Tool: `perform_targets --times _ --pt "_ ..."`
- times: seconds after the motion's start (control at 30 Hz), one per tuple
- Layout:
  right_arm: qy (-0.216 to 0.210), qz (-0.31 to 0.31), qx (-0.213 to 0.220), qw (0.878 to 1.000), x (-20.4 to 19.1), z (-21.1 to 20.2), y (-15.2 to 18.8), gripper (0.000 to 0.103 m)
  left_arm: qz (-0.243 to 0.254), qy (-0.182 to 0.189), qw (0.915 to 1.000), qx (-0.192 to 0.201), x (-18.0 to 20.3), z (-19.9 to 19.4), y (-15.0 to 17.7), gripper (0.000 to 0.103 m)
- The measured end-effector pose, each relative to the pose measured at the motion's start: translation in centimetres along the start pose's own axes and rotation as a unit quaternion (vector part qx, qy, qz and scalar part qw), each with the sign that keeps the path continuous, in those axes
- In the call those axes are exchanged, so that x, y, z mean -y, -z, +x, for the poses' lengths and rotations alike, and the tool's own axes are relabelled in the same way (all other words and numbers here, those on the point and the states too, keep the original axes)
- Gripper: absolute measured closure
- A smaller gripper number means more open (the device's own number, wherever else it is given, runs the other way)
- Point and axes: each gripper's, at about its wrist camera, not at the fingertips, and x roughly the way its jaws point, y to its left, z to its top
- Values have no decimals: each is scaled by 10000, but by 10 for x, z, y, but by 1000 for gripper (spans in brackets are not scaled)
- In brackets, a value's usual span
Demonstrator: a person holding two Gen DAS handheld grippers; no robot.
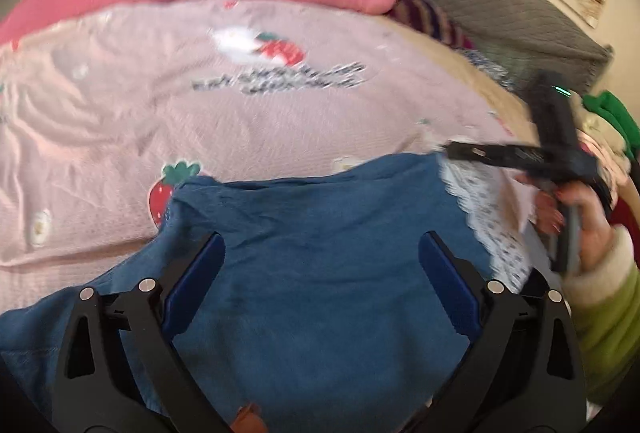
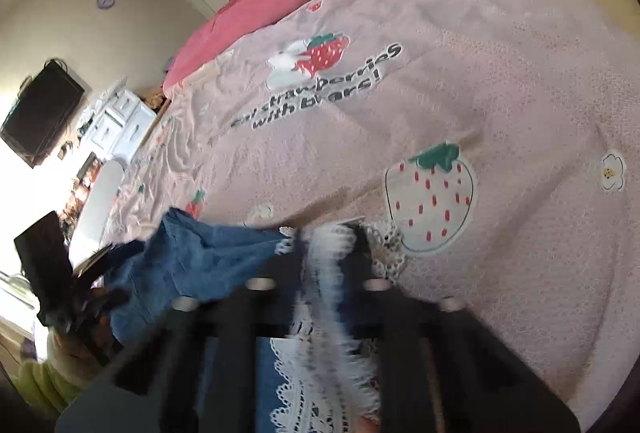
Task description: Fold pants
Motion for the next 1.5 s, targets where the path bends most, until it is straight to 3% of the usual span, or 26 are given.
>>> perform_targets --times 0.1,0.23,0.33,0.43,0.5,0.57,0.6,0.77,0.93,1.13,1.2,1.3,1.43,1.5 --pt "434 -193 349 9983 -3 -20 11 98 -187 -364 9991 -108 -19 15 -6 13" --pt "933 -617 430 9928 -6 -4 18 96 -241 -756 9968 -136 -37 30 -9 13" --pt "1120 -756 451 9898 -3 8 19 78 -339 -956 9947 -186 -51 38 -8 13" --pt "1230 -604 547 9891 6 3 14 50 -374 -1004 9942 -67 -58 33 -5 14" --pt "1121 -394 689 9905 14 -16 14 48 -407 -980 9943 96 -61 19 -4 14" --pt "1126 -344 854 9894 14 -40 19 32 -492 -892 9942 352 -65 -9 2 14" --pt "1171 -415 884 9883 11 -50 23 29 -511 -855 9940 454 -67 -23 6 14" --pt "1081 -903 641 9879 -23 -63 50 28 -882 -1170 9843 987 -86 -107 44 11" --pt "681 -1630 294 9838 -78 -44 74 28 -1063 -1560 9757 1113 -87 -163 85 11" --pt "477 -2051 -306 9771 -121 0 81 28 -672 -1396 9839 887 -70 -148 101 11" --pt "601 -2042 -452 9760 -122 7 82 28 -589 -1692 9812 713 -73 -134 103 11" --pt "910 -1894 -568 9760 -107 6 85 26 -723 -2148 9734 331 -94 -117 114 11" --pt "1062 -1501 -595 9811 -75 -9 94 22 -685 -2137 9739 340 -112 -115 126 11" --pt "956 -1331 -543 9850 -65 -18 96 22 -736 -2294 9699 352 -119 -116 126 11"
